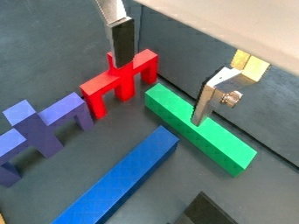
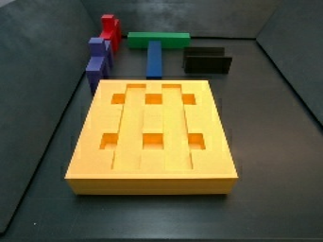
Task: Pick up the green object. Move up. Move to above the board. Insert the green object.
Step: Pick up the green object.
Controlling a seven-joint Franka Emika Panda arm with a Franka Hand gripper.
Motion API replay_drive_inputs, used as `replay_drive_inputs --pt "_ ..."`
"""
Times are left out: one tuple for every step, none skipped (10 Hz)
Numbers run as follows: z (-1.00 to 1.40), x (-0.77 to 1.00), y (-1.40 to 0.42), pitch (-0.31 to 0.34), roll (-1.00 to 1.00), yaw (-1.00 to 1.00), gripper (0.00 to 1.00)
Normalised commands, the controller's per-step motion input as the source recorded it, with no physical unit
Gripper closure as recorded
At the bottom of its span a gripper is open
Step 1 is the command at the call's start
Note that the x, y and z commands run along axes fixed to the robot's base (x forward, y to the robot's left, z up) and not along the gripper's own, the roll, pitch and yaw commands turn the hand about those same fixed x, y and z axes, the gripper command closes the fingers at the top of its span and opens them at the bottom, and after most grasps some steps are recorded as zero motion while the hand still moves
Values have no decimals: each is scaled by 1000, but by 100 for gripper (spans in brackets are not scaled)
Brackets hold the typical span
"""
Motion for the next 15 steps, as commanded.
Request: replay_drive_inputs --pt "0 0 0 7 0 0 0" --pt "0 0 -3 0 9 0 0" --pt "0 0 -14 0 51 -31 0" --pt "0 -11 0 -44 0 -266 0" --pt "-31 -183 146 -169 -19 -263 0" --pt "0 -289 186 -314 -97 -414 0" --pt "-46 -123 237 -299 -101 -449 0" --pt "-103 0 266 -259 -124 -494 0" --pt "-60 0 149 -234 -153 -700 0" --pt "-71 197 49 -84 -159 -869 0" --pt "-49 209 31 -49 -150 -889 0" --pt "-111 197 0 -21 -164 -906 0" --pt "-183 157 0 0 -121 -954 0" --pt "-234 151 0 0 -129 -946 0" --pt "-311 186 0 0 -114 -940 0"
